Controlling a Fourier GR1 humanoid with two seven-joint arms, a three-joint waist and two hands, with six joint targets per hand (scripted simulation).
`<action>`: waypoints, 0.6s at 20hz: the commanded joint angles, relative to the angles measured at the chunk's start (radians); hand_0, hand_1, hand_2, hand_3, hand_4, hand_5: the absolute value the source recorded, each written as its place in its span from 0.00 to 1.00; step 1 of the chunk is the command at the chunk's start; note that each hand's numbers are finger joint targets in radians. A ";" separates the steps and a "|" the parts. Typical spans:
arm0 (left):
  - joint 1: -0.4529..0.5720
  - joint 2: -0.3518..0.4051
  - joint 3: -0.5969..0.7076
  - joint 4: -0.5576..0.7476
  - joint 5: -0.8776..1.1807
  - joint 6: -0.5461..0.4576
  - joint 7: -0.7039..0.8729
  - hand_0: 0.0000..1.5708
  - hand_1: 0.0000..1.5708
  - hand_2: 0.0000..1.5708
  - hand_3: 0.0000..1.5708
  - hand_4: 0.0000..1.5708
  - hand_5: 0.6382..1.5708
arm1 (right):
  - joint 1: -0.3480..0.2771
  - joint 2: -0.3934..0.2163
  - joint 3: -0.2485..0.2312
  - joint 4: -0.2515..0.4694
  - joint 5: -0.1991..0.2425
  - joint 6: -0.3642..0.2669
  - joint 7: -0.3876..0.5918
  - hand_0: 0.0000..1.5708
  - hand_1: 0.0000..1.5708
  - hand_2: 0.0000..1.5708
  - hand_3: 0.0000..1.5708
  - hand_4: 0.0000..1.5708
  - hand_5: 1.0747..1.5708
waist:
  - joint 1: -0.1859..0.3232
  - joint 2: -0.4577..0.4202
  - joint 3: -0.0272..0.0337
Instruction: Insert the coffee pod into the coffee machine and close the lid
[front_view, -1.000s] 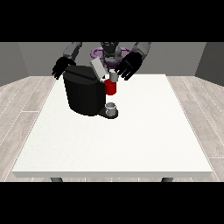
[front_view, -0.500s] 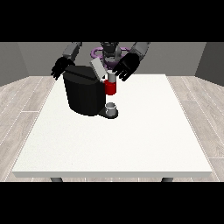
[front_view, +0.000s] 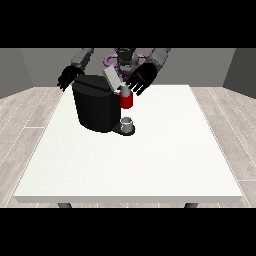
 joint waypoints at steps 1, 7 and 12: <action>-0.013 -0.014 -0.011 -0.002 -0.012 -0.006 0.012 0.75 0.75 0.81 0.77 0.33 1.00 | -0.016 -0.002 -0.010 0.014 0.006 -0.013 -0.001 0.00 0.00 0.00 0.00 0.33 1.00 | 0.019 -0.003 0.0000; 0.000 -0.029 -0.005 0.010 -0.012 0.003 0.009 0.78 0.78 0.81 0.76 0.31 1.00 | 0.004 0.014 -0.013 0.021 0.004 -0.017 -0.055 0.00 0.00 0.00 0.00 0.29 1.00 | 0.018 0.022 0.0002; 0.004 0.004 0.010 0.037 -0.012 -0.009 -0.015 0.78 0.78 0.81 0.74 0.31 1.00 | 0.001 -0.003 -0.003 -0.013 0.013 -0.014 -0.017 0.00 0.00 0.00 0.00 0.26 1.00 | -0.006 0.037 -0.0003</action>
